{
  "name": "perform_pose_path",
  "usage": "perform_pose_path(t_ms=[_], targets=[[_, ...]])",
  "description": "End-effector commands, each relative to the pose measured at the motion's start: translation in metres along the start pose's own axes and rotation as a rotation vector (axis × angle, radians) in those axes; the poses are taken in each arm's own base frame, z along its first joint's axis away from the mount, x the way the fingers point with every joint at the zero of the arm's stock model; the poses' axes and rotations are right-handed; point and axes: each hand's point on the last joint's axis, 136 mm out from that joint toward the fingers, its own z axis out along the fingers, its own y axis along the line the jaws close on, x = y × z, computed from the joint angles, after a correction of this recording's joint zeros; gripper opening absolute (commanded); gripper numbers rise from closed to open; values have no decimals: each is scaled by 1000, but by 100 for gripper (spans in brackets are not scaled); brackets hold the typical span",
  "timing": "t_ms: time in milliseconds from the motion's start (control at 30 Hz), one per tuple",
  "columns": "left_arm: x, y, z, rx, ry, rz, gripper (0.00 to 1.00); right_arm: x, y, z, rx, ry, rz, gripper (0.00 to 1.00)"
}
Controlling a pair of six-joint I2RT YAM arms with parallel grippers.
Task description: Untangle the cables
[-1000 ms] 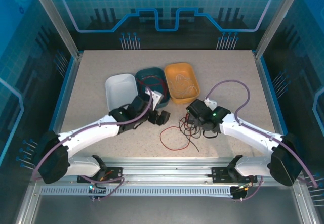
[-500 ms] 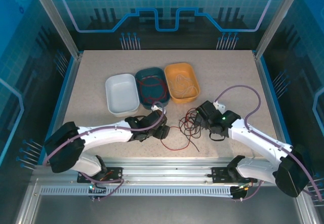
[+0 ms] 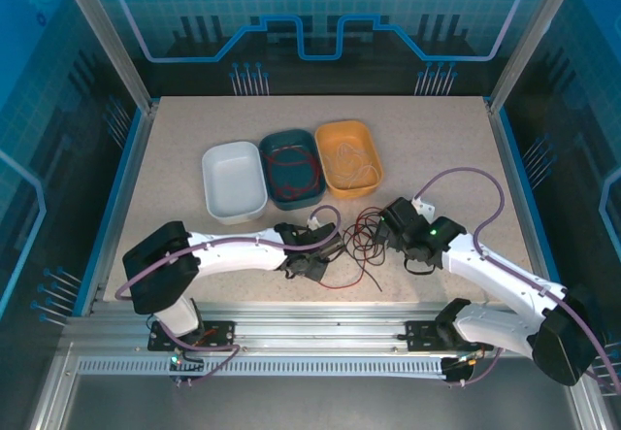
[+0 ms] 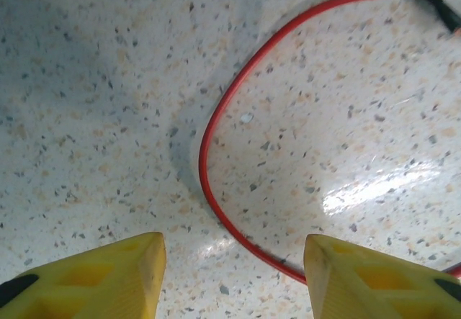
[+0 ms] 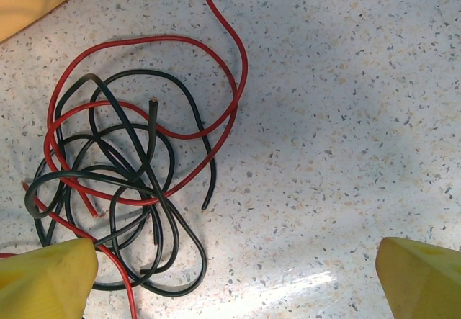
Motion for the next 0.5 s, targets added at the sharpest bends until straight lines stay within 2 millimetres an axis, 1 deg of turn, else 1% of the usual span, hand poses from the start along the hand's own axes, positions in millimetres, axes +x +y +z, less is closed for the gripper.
perform_pose_path(t_ms=[0,200,367,467], targets=[[15,2,-3,-14,79,-25,54,1,-5,4,4,-1,13,100],[11,-2,3,-12,73,-38,62,6,-1,10,-8,13,3,100],[14,-11,10,11,108,-26,64,7,-1,12,-8,19,-2,100],[15,-14,13,21,122,-21,67,8,1,13,-18,22,0,100]])
